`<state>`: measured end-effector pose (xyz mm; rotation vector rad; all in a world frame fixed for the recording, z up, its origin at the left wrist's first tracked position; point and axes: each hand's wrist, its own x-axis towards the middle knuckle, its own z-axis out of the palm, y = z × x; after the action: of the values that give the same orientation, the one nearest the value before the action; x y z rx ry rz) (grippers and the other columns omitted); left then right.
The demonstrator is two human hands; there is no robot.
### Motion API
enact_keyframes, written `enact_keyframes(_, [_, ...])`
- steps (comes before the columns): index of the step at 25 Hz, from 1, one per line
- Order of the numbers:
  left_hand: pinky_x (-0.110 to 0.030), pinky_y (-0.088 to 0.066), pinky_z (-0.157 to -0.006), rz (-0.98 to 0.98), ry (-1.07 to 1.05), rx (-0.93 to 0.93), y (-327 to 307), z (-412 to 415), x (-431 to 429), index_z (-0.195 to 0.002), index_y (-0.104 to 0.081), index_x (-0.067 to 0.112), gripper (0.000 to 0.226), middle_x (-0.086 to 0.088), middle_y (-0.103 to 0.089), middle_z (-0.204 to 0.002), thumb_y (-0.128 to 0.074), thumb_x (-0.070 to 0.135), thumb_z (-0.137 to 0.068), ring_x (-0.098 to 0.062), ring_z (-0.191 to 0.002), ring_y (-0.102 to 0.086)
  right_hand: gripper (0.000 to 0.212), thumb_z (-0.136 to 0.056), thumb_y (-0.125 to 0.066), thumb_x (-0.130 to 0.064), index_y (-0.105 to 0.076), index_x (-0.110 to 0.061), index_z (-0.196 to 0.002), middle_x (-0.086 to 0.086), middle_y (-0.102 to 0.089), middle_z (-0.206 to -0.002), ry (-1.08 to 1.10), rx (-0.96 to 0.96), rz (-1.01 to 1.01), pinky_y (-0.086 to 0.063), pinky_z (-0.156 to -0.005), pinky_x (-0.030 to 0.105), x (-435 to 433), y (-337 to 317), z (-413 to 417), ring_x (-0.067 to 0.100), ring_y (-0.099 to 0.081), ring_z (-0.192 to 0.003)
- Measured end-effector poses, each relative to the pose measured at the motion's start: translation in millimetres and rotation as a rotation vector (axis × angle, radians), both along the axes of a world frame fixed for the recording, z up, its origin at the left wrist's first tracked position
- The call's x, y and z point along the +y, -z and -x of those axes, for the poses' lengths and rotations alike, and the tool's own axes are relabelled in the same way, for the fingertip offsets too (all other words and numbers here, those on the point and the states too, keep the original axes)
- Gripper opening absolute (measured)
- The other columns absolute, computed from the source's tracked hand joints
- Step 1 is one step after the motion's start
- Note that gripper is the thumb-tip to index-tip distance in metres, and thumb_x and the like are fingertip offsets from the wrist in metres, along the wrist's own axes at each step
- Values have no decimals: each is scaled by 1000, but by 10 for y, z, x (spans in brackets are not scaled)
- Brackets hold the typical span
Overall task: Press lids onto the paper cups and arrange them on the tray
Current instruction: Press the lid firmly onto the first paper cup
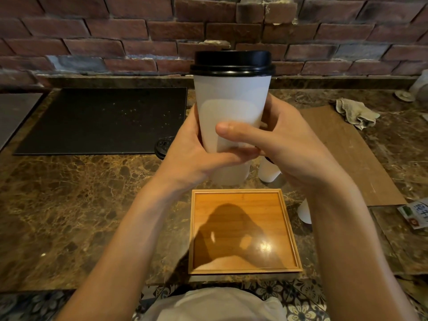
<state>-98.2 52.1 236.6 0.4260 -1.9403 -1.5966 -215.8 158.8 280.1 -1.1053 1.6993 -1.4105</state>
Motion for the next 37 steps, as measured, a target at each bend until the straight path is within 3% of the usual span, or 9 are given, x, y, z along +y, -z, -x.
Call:
enact_keyframes(4, [-4,-48,-69,57,-70,15,-15,40,34,-119,-39,40,77,27,-58,-104,-84,30,-57,12,-100,-57,70,-68,-79,-40,-52,-22,-130,-9,-63,-113,54,48,28,-57,-76,19,-36,-4,-18,1,-64,-100])
enact_keyframes(7, [-6,-49,-73,69,-121,41,39,102,59,-128,-35,30,85,16,-54,-115,-86,17,-61,9,-106,-56,69,-72,-81,-38,-50,-24,-132,-12,-61,-114,117,83,41,-55,-74,15,-62,33,-30,-1,-62,-99])
enact_keyframes(10, [-11,-51,-77,51,-140,46,85,168,75,-133,-34,20,90,12,-53,-119,-86,7,-61,2,-110,-56,73,-71,-82,-42,-49,-24,-133,-10,-60,-118,194,114,33,-58,-78,21,-98,101,-56,2,-61,-103])
enact_keyframes(13, [-9,-50,-78,62,-115,33,108,184,73,-136,-33,14,90,13,-53,-118,-84,4,-62,6,-108,-56,74,-71,-83,-42,-48,-23,-133,-6,-60,-121,223,98,17,-59,-84,31,-116,143,-62,7,-60,-108])
enact_keyframes(19, [-7,-48,-76,47,3,8,63,90,-46,-128,-34,37,85,24,-54,-116,-85,17,-63,10,-109,-54,77,-65,-80,-39,-49,-23,-134,-8,-62,-118,80,24,62,-57,-76,20,-43,78,-4,5,-63,-103])
enact_keyframes(24, [-15,-51,-80,-8,97,6,33,21,-95,-136,-36,23,87,9,-56,-121,-80,25,-61,-5,-112,-58,70,-66,-79,-35,-51,-25,-130,-8,-64,-115,-4,-17,67,-56,-77,23,-18,64,21,8,-65,-104])
enact_keyframes(28, [-14,-52,-76,-68,193,-12,26,-28,-110,-128,-42,23,76,18,-62,-109,-79,21,-62,-3,-106,-61,62,-70,-75,-26,-54,-19,-128,-1,-67,-114,-82,-117,75,-58,-82,31,4,98,50,17,-67,-107])
enact_keyframes(32, [-17,-52,-77,-113,283,-47,24,-81,-125,-128,-42,22,73,17,-64,-109,-77,17,-63,-8,-107,-62,59,-72,-73,-22,-54,-17,-128,3,-68,-115,-138,-180,61,-57,-80,29,26,131,56,20,-68,-106])
enact_keyframes(37, [-15,-52,-76,-85,209,-35,17,-76,-99,-123,-44,28,70,22,-63,-107,-78,19,-63,-3,-106,-61,60,-71,-74,-26,-55,-19,-128,3,-69,-116,-105,-159,47,-58,-85,36,20,120,56,20,-68,-107])
